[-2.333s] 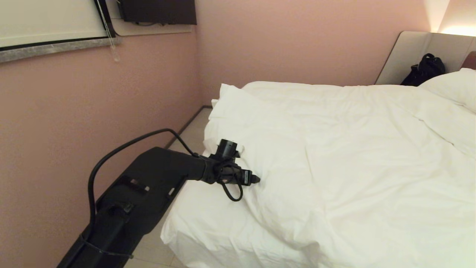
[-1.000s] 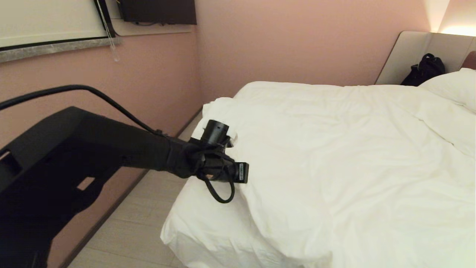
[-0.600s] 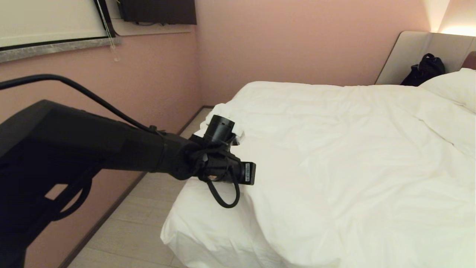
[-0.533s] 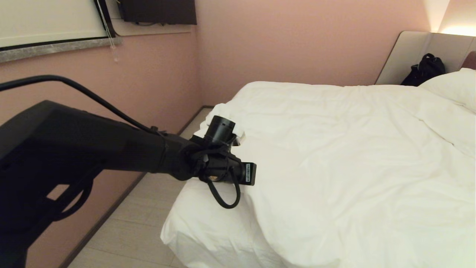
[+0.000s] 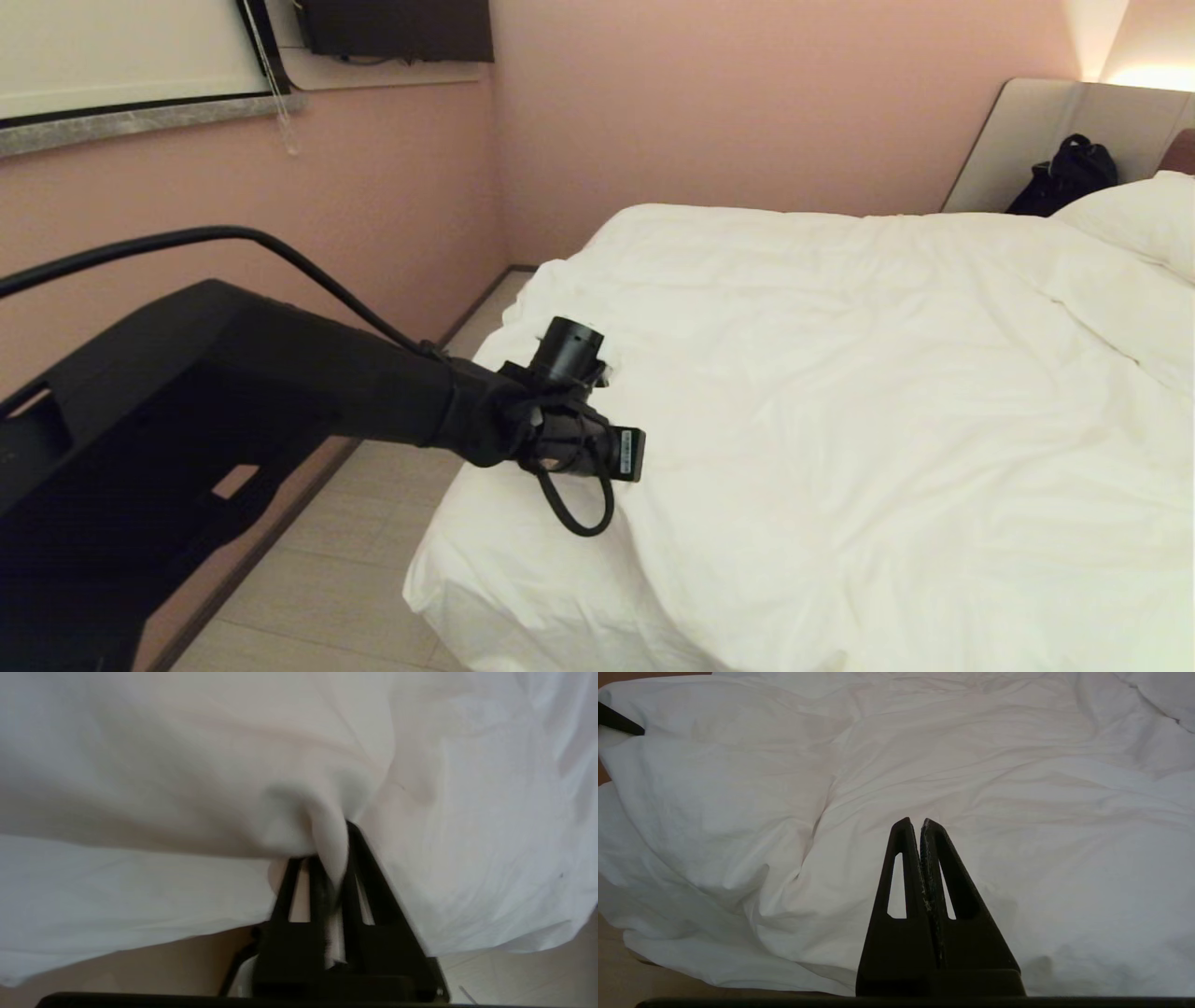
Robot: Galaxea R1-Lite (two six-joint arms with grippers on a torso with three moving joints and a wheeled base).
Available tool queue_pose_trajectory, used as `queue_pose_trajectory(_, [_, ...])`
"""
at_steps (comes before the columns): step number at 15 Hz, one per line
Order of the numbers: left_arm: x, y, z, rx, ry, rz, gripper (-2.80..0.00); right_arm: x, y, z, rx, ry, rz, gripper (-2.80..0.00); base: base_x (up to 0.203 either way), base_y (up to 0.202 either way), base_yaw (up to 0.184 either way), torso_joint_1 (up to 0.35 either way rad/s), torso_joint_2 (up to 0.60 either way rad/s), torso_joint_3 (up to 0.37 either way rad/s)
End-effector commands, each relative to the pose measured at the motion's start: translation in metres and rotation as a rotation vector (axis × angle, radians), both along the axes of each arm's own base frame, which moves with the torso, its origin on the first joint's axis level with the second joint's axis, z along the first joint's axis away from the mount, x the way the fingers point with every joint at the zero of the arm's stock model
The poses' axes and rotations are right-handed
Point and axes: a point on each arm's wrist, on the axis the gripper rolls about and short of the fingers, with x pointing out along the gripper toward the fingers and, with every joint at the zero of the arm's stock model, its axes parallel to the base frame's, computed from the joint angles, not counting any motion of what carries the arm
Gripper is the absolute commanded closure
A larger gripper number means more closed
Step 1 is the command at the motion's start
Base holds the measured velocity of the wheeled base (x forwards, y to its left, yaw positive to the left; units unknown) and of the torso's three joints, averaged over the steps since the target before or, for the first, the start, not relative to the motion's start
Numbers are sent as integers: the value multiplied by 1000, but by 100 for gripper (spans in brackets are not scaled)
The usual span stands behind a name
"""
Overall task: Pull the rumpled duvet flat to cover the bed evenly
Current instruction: Flatten the corners of the folded blanket
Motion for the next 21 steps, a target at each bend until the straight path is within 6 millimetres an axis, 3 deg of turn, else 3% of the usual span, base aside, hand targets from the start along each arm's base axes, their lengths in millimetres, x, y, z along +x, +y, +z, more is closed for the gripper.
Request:
queue_pose_trajectory(1, [3,-2,-10,10,20,3,-280,0,0,0,0,-1,0,0,0,0,0,0,0,0])
queue_pose_trajectory(7, [-12,9,16,4,-13,9,-280,0,0,0,0,1,0,0,0,0,0,0,0,0])
queue_pose_trajectory(10, [-31,15,13,62,43,-4,-280,0,0,0,0,1,0,0,0,0,0,0,0,0])
queue_pose_trajectory(13, [-32,24,14,91,32,61,-280,0,0,0,0,0,0,0,0,0,0,0,0,0])
queue_pose_trajectory(18, [-36,62,47,107,-78,360,-280,0,0,0,0,1,0,0,0,0,0,0,0,0])
queue_pose_trajectory(21, [-21,104,43,105,-50,512,-280,0,0,0,0,1,0,0,0,0,0,0,0,0])
